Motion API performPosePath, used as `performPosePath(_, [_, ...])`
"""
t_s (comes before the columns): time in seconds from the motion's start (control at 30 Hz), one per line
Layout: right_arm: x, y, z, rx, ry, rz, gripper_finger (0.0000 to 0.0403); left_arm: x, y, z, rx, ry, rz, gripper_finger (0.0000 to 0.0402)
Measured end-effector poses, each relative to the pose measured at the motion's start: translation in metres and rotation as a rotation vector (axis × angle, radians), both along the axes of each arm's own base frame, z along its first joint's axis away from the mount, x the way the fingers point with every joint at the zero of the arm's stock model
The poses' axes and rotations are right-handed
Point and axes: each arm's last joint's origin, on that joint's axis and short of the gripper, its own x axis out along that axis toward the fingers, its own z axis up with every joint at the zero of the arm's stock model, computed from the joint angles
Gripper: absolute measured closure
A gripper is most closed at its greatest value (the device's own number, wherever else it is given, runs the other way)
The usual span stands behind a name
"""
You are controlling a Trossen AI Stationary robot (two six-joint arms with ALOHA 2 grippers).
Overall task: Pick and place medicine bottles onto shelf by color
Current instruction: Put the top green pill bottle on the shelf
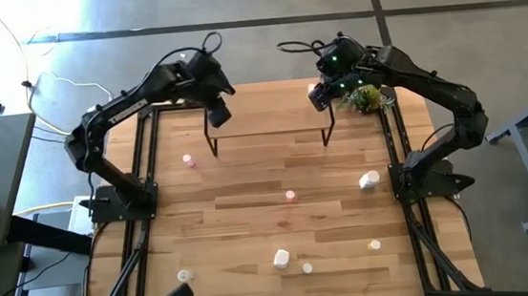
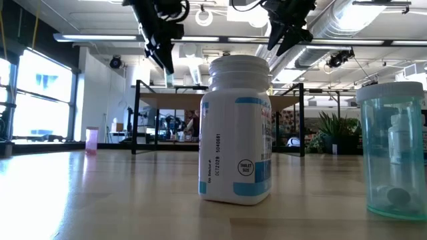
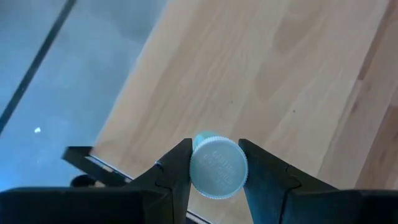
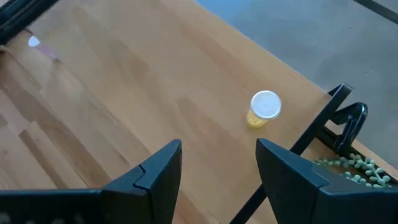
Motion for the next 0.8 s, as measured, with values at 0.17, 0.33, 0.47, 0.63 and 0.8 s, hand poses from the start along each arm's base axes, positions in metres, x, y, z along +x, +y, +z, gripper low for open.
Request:
performPosePath(0.17, [0.003, 0.004, 0.000, 0.000, 0.000, 0.017, 0.0206, 0.004, 0.003, -0.010, -0.035, 0.038, 0.000, 0.0289])
performPosePath(0.33, [0.004, 0.007, 0.000, 0.009, -0.007, 0.014, 0.0206, 0.006, 0.006, -0.018, -0.058, 0.077, -0.009, 0.0289])
performPosePath(0.47, [0.005, 0.011, -0.001, 0.020, -0.003, 0.017, 0.0206, 0.008, 0.007, -0.021, -0.060, 0.085, -0.013, 0.0289])
performPosePath(0.63, [0.005, 0.020, -0.004, 0.062, 0.042, 0.023, 0.0206, 0.007, 0.007, -0.021, -0.061, 0.086, -0.014, 0.0289])
performPosePath(0.8, [0.004, 0.032, -0.008, 0.120, 0.100, 0.022, 0.0206, 0.007, 0.006, -0.021, -0.068, 0.094, -0.014, 0.0288])
